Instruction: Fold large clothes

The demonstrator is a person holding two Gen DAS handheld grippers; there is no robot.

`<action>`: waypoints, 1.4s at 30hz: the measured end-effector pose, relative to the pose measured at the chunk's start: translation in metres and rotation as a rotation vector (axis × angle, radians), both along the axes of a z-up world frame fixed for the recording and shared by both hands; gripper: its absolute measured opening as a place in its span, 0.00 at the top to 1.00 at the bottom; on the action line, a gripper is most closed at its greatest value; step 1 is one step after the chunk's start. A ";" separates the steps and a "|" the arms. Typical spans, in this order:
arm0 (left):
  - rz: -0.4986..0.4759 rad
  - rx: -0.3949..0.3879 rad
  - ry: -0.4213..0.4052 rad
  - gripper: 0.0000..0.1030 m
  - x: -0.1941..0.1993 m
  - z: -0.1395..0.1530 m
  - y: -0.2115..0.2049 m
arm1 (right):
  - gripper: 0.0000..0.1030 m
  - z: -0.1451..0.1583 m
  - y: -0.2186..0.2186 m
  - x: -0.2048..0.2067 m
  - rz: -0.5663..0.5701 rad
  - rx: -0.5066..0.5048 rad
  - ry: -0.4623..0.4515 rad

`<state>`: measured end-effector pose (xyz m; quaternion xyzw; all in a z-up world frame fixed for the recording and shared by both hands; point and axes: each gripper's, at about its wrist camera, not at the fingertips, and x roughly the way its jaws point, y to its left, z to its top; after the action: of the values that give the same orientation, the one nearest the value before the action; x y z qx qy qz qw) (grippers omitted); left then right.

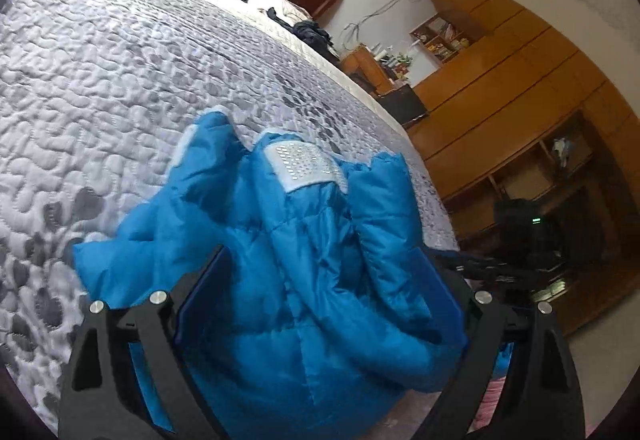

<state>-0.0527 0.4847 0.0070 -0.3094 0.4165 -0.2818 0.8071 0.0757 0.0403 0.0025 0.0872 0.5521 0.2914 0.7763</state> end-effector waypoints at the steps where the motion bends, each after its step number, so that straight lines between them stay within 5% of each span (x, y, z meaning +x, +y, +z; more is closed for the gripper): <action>1: -0.011 -0.014 0.005 0.13 0.003 -0.001 -0.003 | 0.47 -0.004 0.001 0.002 0.004 0.017 0.008; 9: -0.073 0.006 -0.005 0.13 0.024 0.003 -0.030 | 0.46 0.003 0.044 -0.007 0.083 -0.046 -0.049; 21: -0.113 0.187 0.010 0.14 0.045 -0.010 -0.050 | 0.46 -0.003 0.079 -0.006 0.125 -0.123 -0.102; 24: -0.106 0.262 0.002 0.26 0.046 -0.012 -0.056 | 0.46 -0.007 0.078 -0.006 0.123 -0.126 -0.109; 31: -0.096 0.253 -0.001 0.57 0.045 -0.012 -0.058 | 0.46 -0.006 0.084 -0.010 0.115 -0.166 -0.156; 42: -0.102 0.197 -0.040 0.76 0.040 -0.006 -0.062 | 0.46 0.007 0.070 -0.026 0.094 -0.194 -0.214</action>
<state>-0.0129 0.4224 0.0015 -0.2012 0.4411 -0.2862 0.8265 0.0499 0.1104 0.0093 -0.0456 0.4952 0.2804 0.8210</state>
